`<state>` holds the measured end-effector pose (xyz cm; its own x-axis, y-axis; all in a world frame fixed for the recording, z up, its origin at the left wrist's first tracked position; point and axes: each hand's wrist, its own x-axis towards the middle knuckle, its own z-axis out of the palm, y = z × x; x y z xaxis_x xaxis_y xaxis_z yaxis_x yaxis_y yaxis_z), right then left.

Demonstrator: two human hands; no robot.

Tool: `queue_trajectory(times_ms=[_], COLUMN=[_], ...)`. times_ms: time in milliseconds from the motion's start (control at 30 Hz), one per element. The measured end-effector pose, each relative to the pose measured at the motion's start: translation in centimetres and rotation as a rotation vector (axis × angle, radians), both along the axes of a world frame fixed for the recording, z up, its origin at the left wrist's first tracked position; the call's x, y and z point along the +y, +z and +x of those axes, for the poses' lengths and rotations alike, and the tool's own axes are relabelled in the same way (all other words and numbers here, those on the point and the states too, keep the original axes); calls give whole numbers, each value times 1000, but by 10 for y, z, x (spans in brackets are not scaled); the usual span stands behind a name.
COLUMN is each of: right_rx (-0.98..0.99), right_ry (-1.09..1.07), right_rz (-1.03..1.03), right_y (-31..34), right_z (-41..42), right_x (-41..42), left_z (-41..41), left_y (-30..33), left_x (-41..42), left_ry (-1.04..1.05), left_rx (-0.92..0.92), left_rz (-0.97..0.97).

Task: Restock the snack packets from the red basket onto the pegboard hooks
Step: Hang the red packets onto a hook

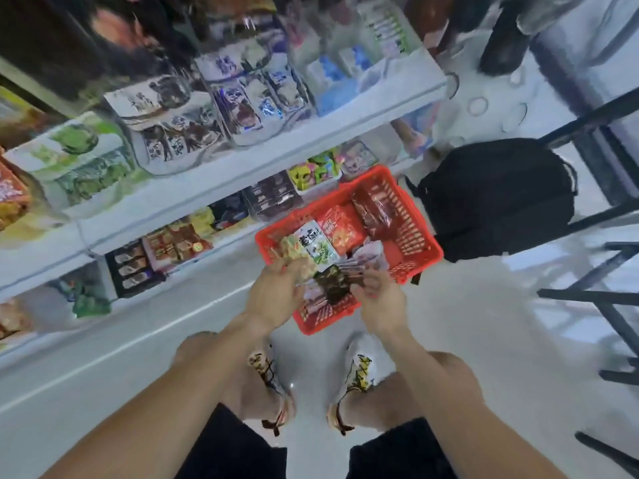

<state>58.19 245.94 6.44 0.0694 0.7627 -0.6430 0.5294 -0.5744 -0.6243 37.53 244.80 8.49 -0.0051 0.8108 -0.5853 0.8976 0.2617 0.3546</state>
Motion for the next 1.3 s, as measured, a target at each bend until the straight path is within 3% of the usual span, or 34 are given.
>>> queue_trajectory(times_ms=[133, 233, 333, 500, 700, 1000, 1300], right_rx=[-152, -377, -488, -507, -488, -577, -581], right_ry=[424, 676, 749, 777, 793, 994, 1113], right_rz=[-21, 33, 68, 39, 7, -328, -331], right_y=[-105, -158, -197, -240, -246, -276, -300], right_z=[8, 30, 55, 80, 97, 94, 83], right_x=[65, 129, 161, 160, 155, 166, 174], left_z=[-4, 14, 45, 84, 87, 114, 118], left_y=[-108, -177, -231, -288, -303, -315, -336], left_x=[22, 52, 79, 89, 66, 66, 70], left_ry=[-66, -144, -234, -277, -226, -242, -150], left_rx=[-24, -45, -103, -135, -98, 95, 124], left_rz=[60, 174, 259, 359, 289, 305, 346])
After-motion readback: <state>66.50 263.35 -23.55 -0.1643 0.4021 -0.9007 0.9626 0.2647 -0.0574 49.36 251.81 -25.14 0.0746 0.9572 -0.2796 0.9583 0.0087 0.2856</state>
